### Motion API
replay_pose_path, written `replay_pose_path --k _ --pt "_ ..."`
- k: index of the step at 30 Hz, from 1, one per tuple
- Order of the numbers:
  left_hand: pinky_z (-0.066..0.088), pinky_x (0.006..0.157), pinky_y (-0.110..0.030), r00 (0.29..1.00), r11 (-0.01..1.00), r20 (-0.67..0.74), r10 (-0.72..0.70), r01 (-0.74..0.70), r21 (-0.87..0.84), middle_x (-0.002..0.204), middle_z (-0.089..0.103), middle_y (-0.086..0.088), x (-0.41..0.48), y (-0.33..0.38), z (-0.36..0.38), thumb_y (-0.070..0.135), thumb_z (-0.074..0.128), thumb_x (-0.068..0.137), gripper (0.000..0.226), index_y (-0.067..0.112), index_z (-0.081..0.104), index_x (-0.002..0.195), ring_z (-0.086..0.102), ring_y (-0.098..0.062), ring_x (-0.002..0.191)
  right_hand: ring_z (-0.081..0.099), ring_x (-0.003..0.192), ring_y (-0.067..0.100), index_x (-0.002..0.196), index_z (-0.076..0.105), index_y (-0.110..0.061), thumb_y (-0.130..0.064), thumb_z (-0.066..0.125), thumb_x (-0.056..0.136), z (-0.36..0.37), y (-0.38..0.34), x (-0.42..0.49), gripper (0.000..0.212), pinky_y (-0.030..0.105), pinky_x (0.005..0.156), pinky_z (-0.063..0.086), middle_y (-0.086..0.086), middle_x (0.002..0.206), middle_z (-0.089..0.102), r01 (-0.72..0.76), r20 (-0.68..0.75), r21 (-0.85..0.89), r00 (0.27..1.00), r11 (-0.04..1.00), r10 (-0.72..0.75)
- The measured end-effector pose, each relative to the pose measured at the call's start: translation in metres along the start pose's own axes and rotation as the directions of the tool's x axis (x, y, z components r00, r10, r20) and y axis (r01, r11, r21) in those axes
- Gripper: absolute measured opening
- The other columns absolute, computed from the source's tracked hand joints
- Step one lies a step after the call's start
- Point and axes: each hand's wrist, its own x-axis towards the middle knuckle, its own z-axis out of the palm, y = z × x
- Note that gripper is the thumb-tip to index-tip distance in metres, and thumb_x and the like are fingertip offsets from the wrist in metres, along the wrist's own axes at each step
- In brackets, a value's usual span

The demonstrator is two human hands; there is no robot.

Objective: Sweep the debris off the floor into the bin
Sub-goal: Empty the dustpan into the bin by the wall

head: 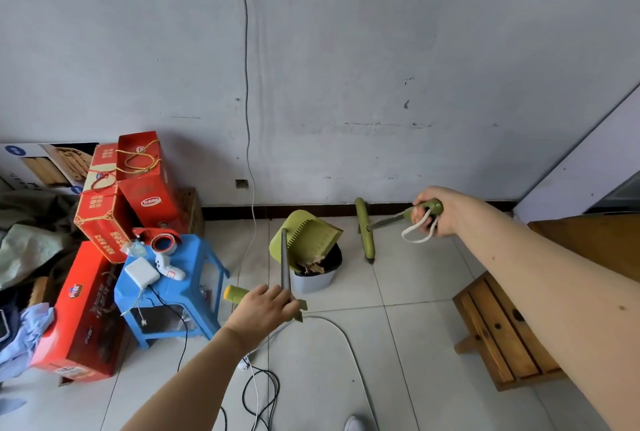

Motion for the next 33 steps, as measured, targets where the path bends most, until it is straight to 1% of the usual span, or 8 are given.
replay_pose_path --k 2,5,6,9,14,20,27,33 --pt "0.048 0.054 -0.029 1.000 1.000 -0.010 0.013 -0.013 0.001 0.080 0.062 0.003 0.004 -0.004 -0.001 0.012 0.074 0.068 0.033 0.020 0.052 0.091 0.055 -0.018 0.064 0.041 0.023 0.012 0.073 0.043 -0.009 -0.009 0.038 0.095 -0.004 0.001 0.000 0.023 0.013 0.029 0.032 0.005 0.037 0.044 -0.006 -0.007 -0.001 1.000 1.000 0.006" --pt "0.045 0.049 -0.027 0.997 0.999 -0.070 0.029 -0.026 0.044 0.073 0.061 0.004 0.014 -0.018 -0.006 0.015 0.055 0.083 0.009 0.019 0.049 0.088 0.055 -0.017 0.058 0.040 0.023 0.011 0.075 0.042 -0.009 -0.010 0.038 0.096 -0.008 0.002 0.001 0.021 0.014 0.029 0.032 0.005 0.037 0.043 -0.011 -0.011 0.006 1.000 1.000 0.011" --pt "0.045 0.049 -0.027 0.997 0.998 -0.078 0.029 -0.024 0.057 0.073 0.061 0.004 0.019 -0.023 -0.008 0.016 0.051 0.085 0.005 0.019 0.048 0.087 0.055 -0.017 0.058 0.040 0.023 0.011 0.076 0.042 -0.010 -0.010 0.038 0.096 -0.009 0.002 0.001 0.021 0.013 0.029 0.032 0.005 0.037 0.043 -0.014 -0.013 0.009 1.000 1.000 0.014" --pt "0.045 0.049 -0.029 0.996 0.996 -0.080 0.044 -0.037 0.087 0.074 0.061 0.003 0.032 -0.036 -0.011 0.015 0.068 0.076 0.025 0.018 0.047 0.089 0.055 -0.018 0.060 0.040 0.023 0.011 0.076 0.043 -0.009 -0.010 0.039 0.095 -0.012 0.004 0.004 0.019 0.013 0.029 0.032 0.004 0.036 0.043 -0.027 -0.011 0.022 1.000 0.999 0.027" --pt "0.041 0.050 -0.031 0.996 0.988 -0.074 0.053 -0.042 0.151 0.073 0.058 0.001 0.047 -0.057 -0.021 0.009 0.079 0.067 0.040 0.016 0.046 0.090 0.052 -0.020 0.059 0.041 0.023 0.013 0.082 0.045 -0.006 -0.009 0.043 0.093 -0.021 0.003 0.004 0.011 0.015 0.028 0.034 0.005 0.036 0.044 -0.044 -0.029 0.051 0.999 0.998 0.046" --pt "0.044 0.051 -0.031 0.995 0.982 -0.077 0.067 -0.052 0.183 0.079 0.061 -0.001 0.055 -0.066 -0.025 0.008 0.079 0.066 0.041 0.016 0.047 0.091 0.054 -0.021 0.061 0.041 0.022 0.012 0.077 0.044 -0.008 -0.009 0.040 0.094 -0.023 0.000 0.004 0.017 0.013 0.028 0.032 0.005 0.036 0.044 -0.041 -0.028 0.065 0.999 0.997 0.043" --pt "0.043 0.050 -0.030 0.985 0.982 -0.135 0.107 -0.083 0.172 0.074 0.057 0.000 0.063 -0.067 -0.024 0.003 0.063 0.075 0.025 0.015 0.046 0.089 0.052 -0.019 0.059 0.040 0.022 0.012 0.081 0.044 -0.007 -0.009 0.039 0.095 -0.021 -0.004 0.010 0.015 0.012 0.029 0.032 0.005 0.036 0.043 -0.024 -0.008 0.048 1.000 0.999 0.025" --pt "0.045 0.052 -0.030 0.992 0.989 -0.081 0.093 -0.082 0.127 0.076 0.058 0.000 0.065 -0.065 -0.023 0.006 0.072 0.071 0.030 0.016 0.051 0.090 0.053 -0.020 0.061 0.041 0.021 0.011 0.081 0.043 -0.007 -0.009 0.036 0.096 -0.017 -0.011 0.014 0.017 0.011 0.029 0.030 0.004 0.035 0.042 -0.013 0.017 0.072 1.000 0.997 0.012"
